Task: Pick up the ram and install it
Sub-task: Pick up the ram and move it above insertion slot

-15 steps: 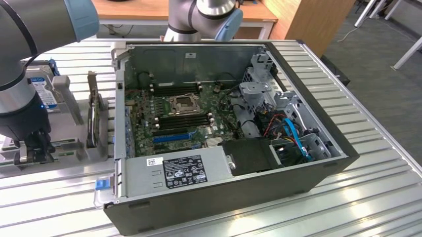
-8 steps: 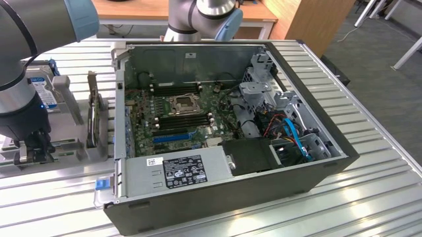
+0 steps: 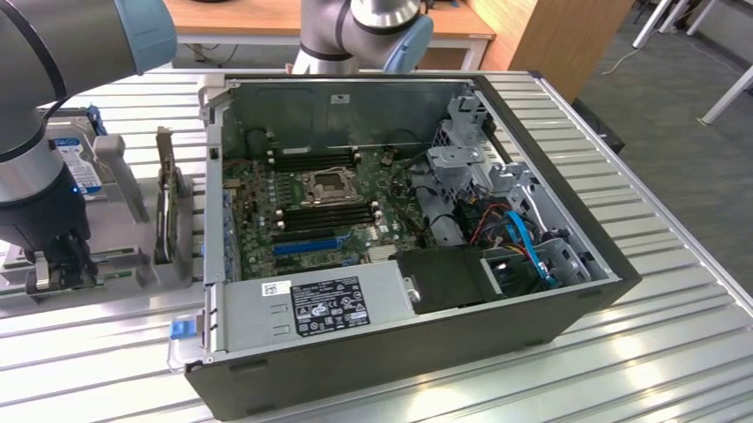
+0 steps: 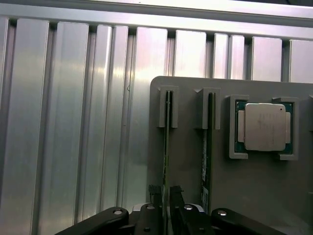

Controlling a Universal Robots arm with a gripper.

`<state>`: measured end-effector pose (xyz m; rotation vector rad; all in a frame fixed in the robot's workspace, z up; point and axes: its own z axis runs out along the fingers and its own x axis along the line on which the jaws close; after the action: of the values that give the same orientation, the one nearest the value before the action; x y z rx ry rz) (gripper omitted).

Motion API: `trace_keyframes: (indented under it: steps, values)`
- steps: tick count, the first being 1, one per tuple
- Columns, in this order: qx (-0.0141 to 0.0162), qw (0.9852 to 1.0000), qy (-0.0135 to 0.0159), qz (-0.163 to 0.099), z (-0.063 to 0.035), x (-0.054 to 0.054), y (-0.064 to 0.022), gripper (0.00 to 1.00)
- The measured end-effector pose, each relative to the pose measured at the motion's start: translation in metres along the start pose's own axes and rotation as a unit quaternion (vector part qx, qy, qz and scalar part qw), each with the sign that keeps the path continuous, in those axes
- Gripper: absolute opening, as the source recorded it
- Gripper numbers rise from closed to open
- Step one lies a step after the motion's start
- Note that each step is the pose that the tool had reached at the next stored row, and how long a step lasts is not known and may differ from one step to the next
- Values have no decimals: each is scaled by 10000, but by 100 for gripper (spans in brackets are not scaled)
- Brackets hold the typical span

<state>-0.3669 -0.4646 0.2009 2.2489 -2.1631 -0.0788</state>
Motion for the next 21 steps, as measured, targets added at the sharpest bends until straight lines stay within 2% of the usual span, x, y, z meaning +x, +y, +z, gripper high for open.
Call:
trace_keyframes:
  steps: [2,3,21]
  values:
    - [0,10000,0,0,0,0,0,20]
    - [0,10000,0,0,0,0,0,13]
    - [0,10000,0,0,0,0,0,12]
